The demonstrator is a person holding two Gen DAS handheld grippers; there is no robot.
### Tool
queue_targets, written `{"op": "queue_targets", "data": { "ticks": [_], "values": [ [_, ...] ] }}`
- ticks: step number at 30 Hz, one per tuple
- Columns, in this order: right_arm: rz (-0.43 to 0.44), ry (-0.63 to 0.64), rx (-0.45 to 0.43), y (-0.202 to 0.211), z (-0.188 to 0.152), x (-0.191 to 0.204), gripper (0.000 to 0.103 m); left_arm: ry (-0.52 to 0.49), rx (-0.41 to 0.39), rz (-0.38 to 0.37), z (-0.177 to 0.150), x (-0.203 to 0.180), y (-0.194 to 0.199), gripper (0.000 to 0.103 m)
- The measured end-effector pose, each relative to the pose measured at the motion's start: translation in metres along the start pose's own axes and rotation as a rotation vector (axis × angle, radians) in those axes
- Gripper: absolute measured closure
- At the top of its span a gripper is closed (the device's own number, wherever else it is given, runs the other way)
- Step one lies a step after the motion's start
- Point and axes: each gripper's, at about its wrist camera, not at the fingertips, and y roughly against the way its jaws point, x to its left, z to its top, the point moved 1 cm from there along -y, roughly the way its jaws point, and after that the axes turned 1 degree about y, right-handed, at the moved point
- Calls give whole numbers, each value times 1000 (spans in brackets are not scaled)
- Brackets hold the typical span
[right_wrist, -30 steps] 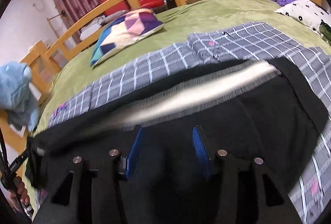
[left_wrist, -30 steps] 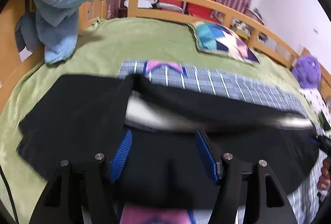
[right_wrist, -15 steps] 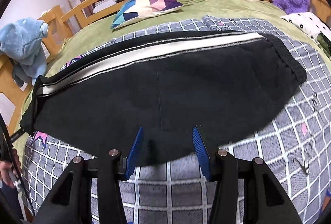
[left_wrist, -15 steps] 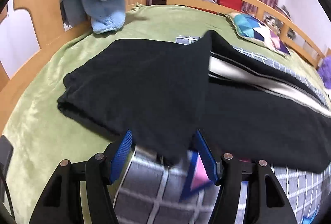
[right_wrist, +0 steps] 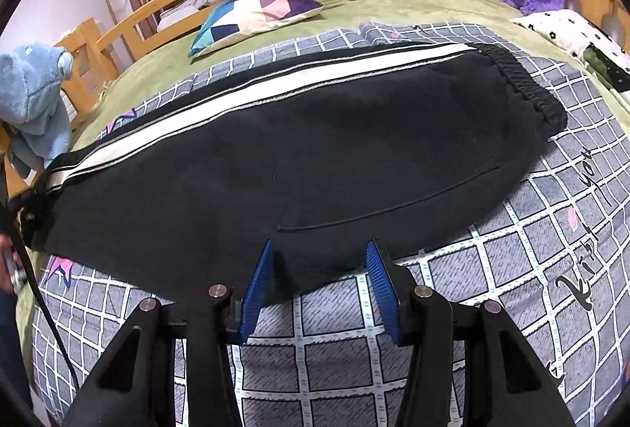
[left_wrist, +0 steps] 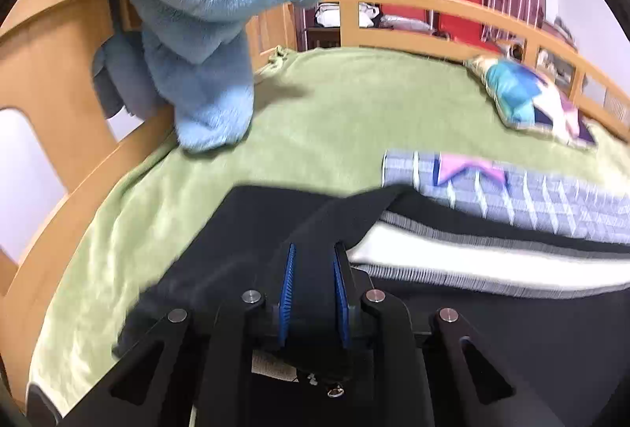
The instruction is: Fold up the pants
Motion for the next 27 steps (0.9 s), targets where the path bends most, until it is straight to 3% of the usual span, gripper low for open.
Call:
{"op": "queue_targets", "data": {
  "ticks": [2, 3, 4, 6, 9, 13, 16, 18, 21, 24, 27],
  "values": [
    [-4, -3, -2, 1, 1, -1, 54, -28, -39, 36, 14, -4, 11, 81],
    [-13, -2, -2, 2, 1, -2, 54, -53, -75, 79, 20, -10, 19, 72],
    [-23, -1, -4, 3, 1, -3, 54, -70, -113, 108, 23, -13, 28, 55],
    [-22, -7, -4, 7, 0, -5, 54, -82, -173, 100, 24, -15, 47, 37],
    [-21, -14, -5, 15, -2, -7, 54, -99, -150, 53, 18, -18, 58, 37],
    [-36, -16, -11, 27, -6, -12, 54, -70, -28, -44, -17, -12, 62, 37],
    [-47, -33, -8, 36, -12, -25, 54, 18, 87, -136, -61, -2, 61, 37],
    [-54, -51, -9, 40, -18, -38, 54, 41, 146, -188, -86, -2, 60, 37],
    [-58, -105, -11, 41, -22, -65, 46, 62, 201, -240, -119, -8, 64, 37],
    [-79, -170, -30, 38, -21, -97, 42, 54, 246, -264, -135, -25, 63, 37],
    [-41, -277, -64, 30, -11, -132, 42, 43, 255, -293, -139, -40, 65, 37]
  ]
}}
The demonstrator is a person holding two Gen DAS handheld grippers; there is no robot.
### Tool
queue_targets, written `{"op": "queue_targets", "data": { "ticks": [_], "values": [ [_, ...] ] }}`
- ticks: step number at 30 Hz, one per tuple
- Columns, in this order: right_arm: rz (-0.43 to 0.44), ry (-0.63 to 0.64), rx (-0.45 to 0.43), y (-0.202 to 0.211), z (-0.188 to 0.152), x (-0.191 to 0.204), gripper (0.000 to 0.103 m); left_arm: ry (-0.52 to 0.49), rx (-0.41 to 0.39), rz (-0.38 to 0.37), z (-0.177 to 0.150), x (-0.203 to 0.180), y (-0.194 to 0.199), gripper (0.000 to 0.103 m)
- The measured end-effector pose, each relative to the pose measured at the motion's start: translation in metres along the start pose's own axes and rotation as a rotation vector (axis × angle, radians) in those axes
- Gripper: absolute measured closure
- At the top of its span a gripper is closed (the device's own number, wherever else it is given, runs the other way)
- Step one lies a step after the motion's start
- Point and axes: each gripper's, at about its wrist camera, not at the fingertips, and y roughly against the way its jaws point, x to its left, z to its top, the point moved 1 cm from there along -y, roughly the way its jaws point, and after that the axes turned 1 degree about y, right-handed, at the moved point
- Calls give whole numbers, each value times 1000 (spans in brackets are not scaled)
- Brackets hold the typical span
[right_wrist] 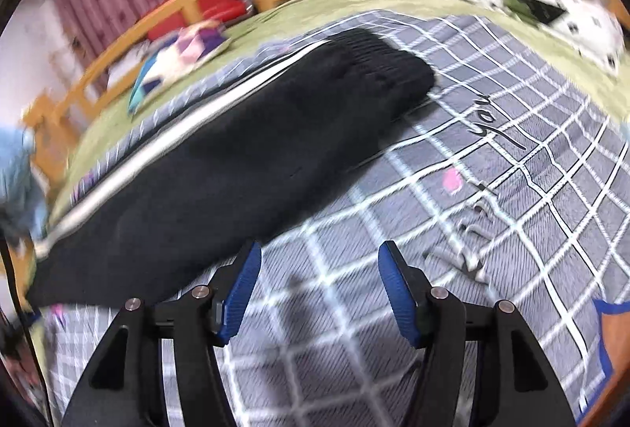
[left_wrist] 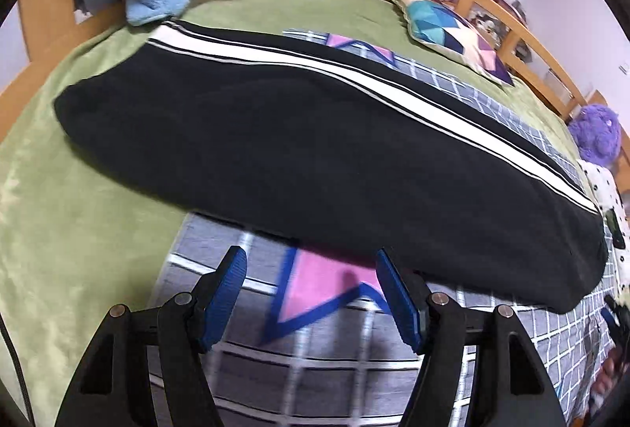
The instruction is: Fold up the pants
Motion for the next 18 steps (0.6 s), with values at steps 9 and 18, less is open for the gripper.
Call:
{"op": "queue_targets", "data": {
  "ticks": [9, 18],
  "values": [
    [159, -208, 16, -92, 75, -31, 44, 72, -16, -47, -8, -2, 0, 37],
    [164, -27, -213, -36, 159, -6, 94, 67, -39, 33, -12, 14, 23, 37]
  ]
}}
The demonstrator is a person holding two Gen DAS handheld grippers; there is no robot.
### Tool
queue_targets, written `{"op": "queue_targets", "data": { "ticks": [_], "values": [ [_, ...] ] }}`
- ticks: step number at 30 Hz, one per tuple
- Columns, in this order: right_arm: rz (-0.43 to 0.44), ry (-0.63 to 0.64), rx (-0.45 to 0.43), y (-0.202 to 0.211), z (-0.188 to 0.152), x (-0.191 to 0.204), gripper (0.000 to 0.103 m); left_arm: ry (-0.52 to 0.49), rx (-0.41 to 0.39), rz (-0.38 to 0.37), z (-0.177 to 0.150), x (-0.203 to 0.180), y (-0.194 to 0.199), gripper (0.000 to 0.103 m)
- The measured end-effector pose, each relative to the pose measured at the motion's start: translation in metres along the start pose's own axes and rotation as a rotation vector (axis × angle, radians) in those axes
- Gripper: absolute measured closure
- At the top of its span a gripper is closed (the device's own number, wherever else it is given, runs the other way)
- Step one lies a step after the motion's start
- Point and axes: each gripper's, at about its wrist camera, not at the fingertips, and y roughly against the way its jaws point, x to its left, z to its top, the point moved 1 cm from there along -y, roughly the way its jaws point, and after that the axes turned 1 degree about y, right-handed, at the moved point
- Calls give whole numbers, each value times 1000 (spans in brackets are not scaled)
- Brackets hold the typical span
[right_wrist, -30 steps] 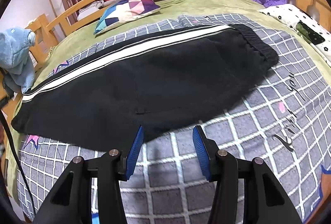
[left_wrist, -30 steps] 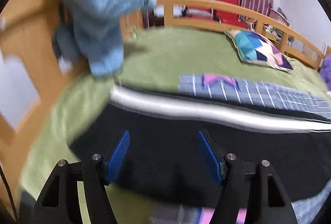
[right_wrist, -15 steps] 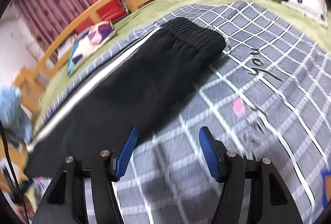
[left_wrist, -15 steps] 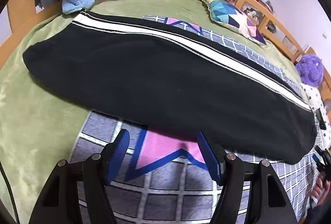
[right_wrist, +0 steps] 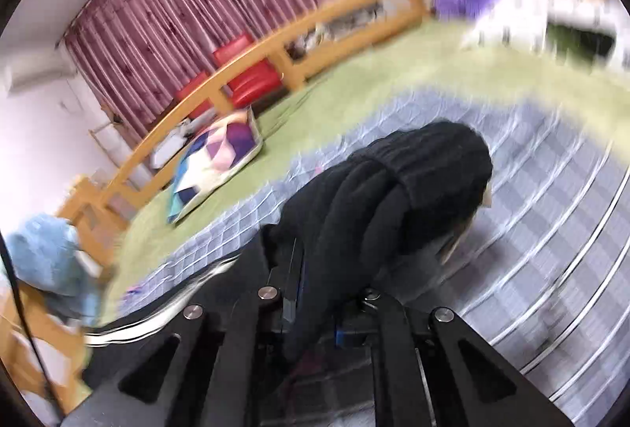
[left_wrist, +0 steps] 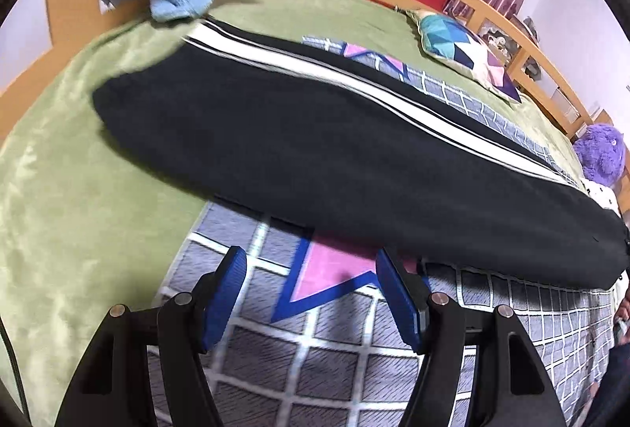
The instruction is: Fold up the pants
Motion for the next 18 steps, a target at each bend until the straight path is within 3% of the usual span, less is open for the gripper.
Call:
{"op": "queue_targets", "data": {
  "ticks": [2, 5, 6, 8, 9, 13, 18],
  "values": [
    [-92, 16, 75, -19, 4, -11, 91, 17, -4, -2, 0, 8, 2, 37],
    [-121, -23, 288, -52, -17, -39, 87, 68, 5, -16, 2, 24, 1, 37],
    [-139, -25, 316, -55, -25, -43, 84, 79, 4, -20, 3, 28, 1, 37],
    [-162, 0, 288, -44, -42, -43, 73, 110, -5, -14, 8, 39, 1, 37],
    [-185, 13, 274, -37, -46, -41, 62, 119, -8, -16, 10, 42, 1, 37],
    [-226, 46, 253, -12, -57, -33, 60, 164, -18, -29, 21, 60, -4, 37],
    [-191, 37, 276, 3, -78, -15, 56, 234, 9, -146, 24, 65, -20, 37]
  ]
}}
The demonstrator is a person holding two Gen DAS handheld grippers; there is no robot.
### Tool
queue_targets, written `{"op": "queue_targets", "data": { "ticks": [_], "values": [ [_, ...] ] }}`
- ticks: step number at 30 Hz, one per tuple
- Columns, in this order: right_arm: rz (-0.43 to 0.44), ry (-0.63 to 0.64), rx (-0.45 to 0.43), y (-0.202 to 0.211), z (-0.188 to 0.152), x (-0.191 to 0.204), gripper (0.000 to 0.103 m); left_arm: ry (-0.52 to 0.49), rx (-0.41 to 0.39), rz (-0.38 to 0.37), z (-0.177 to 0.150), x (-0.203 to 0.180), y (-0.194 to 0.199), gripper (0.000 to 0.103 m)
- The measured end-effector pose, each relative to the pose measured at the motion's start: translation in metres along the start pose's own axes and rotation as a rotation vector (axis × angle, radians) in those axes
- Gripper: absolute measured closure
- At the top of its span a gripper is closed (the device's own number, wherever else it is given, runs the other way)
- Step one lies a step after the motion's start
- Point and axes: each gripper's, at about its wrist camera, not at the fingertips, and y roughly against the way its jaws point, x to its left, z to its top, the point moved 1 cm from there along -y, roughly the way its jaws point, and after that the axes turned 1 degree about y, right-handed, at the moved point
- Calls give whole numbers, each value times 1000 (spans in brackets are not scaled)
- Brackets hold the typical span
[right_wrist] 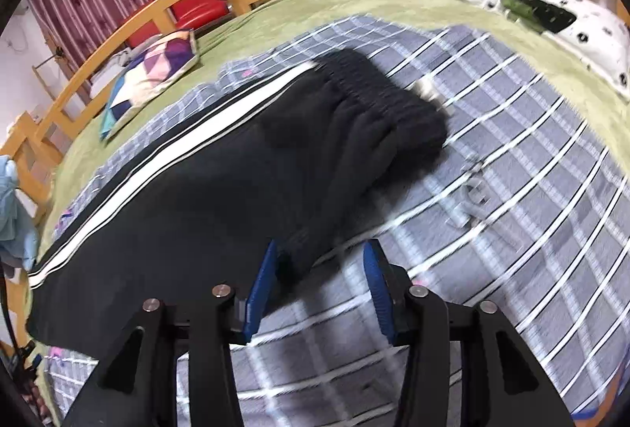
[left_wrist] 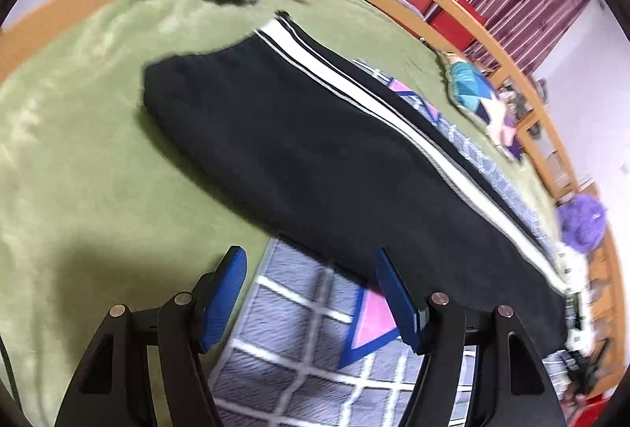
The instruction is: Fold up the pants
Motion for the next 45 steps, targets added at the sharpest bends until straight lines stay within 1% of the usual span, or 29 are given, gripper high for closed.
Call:
{"op": "queue_targets", "data": {
  "ticks": [2, 4, 6, 7, 8, 10, 12, 14, 15, 16, 17, 18, 19, 21, 24, 26, 28, 32, 33, 35, 37, 38, 39, 40, 41, 42, 43, 44, 45],
  "values": [
    [44, -22, 20, 1, -14, 4, 55, 16, 28, -40, -3, -2, -12, 37],
    [90, -60, 48, -12, -28, 8, 52, 34, 37, -77, -6, -5, -24, 37],
    [96, -93, 54, -23, -41, 8, 50, 34, 31, -81, -5, -9, -33, 37],
    [96, -105, 34, -25, -43, 8, 48, 32, 18, -87, -2, -12, -35, 37],
    [110, -116, 5, -26, -42, 8, 46, 38, 9, -103, 2, -14, -39, 38],
    [155, -154, -15, -32, -35, 6, 41, 68, 8, -123, 10, -15, -48, 38],
    [204, -202, -23, -42, -28, 1, 41, 109, -6, -147, 18, -15, -58, 39],
    [234, -237, -37, -51, -19, -1, 41, 134, -21, -155, 23, -17, -63, 41],
    [239, -245, -44, -56, -14, 1, 43, 136, -29, -148, 26, -19, -64, 48],
    [239, -250, -48, -59, -10, 3, 62, 135, -35, -126, 29, -21, -64, 65],
    [244, -252, -50, -62, -5, 5, 76, 132, -46, -97, 33, -24, -63, 76],
    [229, -257, -58, -64, 0, 10, 87, 122, -52, -102, 39, -27, -61, 82],
    [222, -261, -67, -62, 3, 12, 91, 113, -52, -113, 45, -27, -57, 88],
    [238, -265, -106, -42, 12, 16, 92, 95, -61, -130, 54, -37, -40, 90],
    [326, -294, -153, 1, 21, 18, 92, 48, -93, -144, 56, -51, 4, 91],
    [344, -292, -160, 26, 20, 18, 92, 23, -99, -152, 49, -52, 37, 91],
    [323, -255, -167, 55, 10, 15, 92, 17, -91, -165, 37, -45, 68, 91],
    [317, -202, -125, 110, -34, -12, 92, -47, -48, -129, -15, -22, 115, 91],
    [312, -184, -110, 117, -43, -18, 92, -67, -27, -115, -30, -16, 119, 91],
    [287, -134, -55, 130, -75, -35, 91, -71, 20, -95, -58, -1, 115, 91],
    [270, -132, 35, 121, -104, -50, 82, -60, 80, -42, -79, 13, 99, 89],
    [249, -134, 106, 109, -121, -58, 81, -62, 117, 0, -90, 21, 88, 87],
    [234, -139, 133, 105, -132, -65, 78, -71, 141, 37, -95, 24, 83, 74],
    [219, -155, 148, 104, -146, -74, 70, -79, 157, 81, -100, 29, 80, 57],
    [219, -169, 142, 107, -154, -80, 68, -78, 148, 105, -103, 34, 84, 52],
    [222, -189, 120, 116, -164, -88, 63, -72, 126, 111, -105, 37, 91, 48],
    [228, -202, 97, 125, -169, -95, 61, -73, 110, 108, -108, 37, 100, 47],
    [223, -214, 54, 139, -173, -103, 61, -83, 102, 107, -108, 36, 105, 46],
    [212, -218, 22, 148, -173, -108, 58, -104, 86, 118, -108, 33, 113, 46]
  ]
}}
